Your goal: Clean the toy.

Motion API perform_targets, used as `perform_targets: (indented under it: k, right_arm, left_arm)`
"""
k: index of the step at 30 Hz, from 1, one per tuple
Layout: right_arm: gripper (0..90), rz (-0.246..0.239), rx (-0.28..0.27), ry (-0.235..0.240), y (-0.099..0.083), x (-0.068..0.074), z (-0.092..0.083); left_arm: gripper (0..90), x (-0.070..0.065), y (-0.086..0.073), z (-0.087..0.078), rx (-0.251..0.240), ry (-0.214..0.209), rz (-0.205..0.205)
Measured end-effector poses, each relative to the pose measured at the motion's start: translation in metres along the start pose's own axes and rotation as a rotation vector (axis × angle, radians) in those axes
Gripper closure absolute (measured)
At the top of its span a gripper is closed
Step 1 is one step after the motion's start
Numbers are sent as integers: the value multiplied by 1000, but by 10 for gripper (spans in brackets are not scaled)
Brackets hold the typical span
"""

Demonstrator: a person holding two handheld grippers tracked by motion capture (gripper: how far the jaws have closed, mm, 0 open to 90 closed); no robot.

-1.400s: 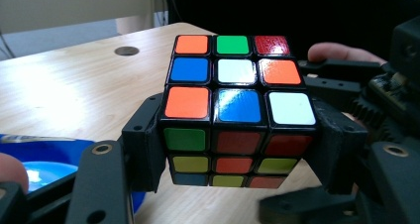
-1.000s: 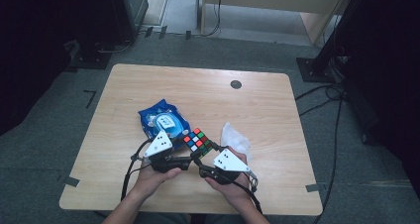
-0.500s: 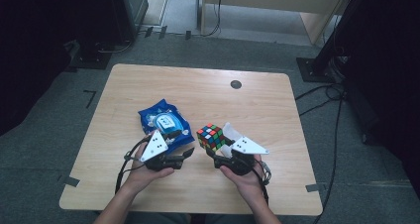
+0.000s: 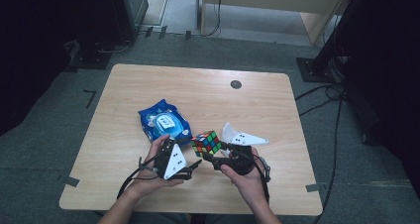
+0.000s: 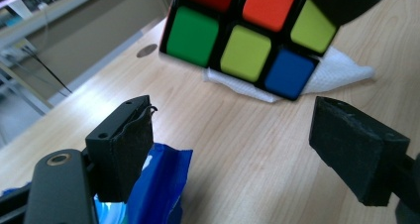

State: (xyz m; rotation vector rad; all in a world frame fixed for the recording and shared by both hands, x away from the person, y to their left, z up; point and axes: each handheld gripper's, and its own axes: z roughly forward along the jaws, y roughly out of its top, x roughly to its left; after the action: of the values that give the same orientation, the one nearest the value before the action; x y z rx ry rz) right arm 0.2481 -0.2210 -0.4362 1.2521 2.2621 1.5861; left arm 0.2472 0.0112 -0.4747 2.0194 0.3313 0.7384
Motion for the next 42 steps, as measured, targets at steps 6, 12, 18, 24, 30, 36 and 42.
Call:
perform_targets:
  k: [6, 12, 18, 24, 30, 36, 42]
  right_arm:
    - [343, 30, 69, 9, -5, 5, 13]
    - [342, 40, 68, 27, -8, 7, 18]
    - [338, 42, -11, 72, -7, 0, 10]
    - [327, 27, -164, -29, -3, -27, -18]
    - [429, -20, -54, -252, -27, -71, -10]
    - [457, -83, 98, -313, -45, -81, 13]
    - [549, -68, 134, -368, -54, -84, 23]
  left_arm:
    - [209, -8, 3, 1, -18, 12, 30]
    - [323, -11, 3, 1, -20, 15, 27]
    - [340, -5, 1, -1, -19, 14, -23]
    - [340, 9, -5, -4, -19, 26, -97]
    - [340, 13, -6, -6, -23, 23, -117]
    - [340, 12, -6, -6, -27, 6, -127]
    - [340, 10, -4, -7, -31, -9, -129]
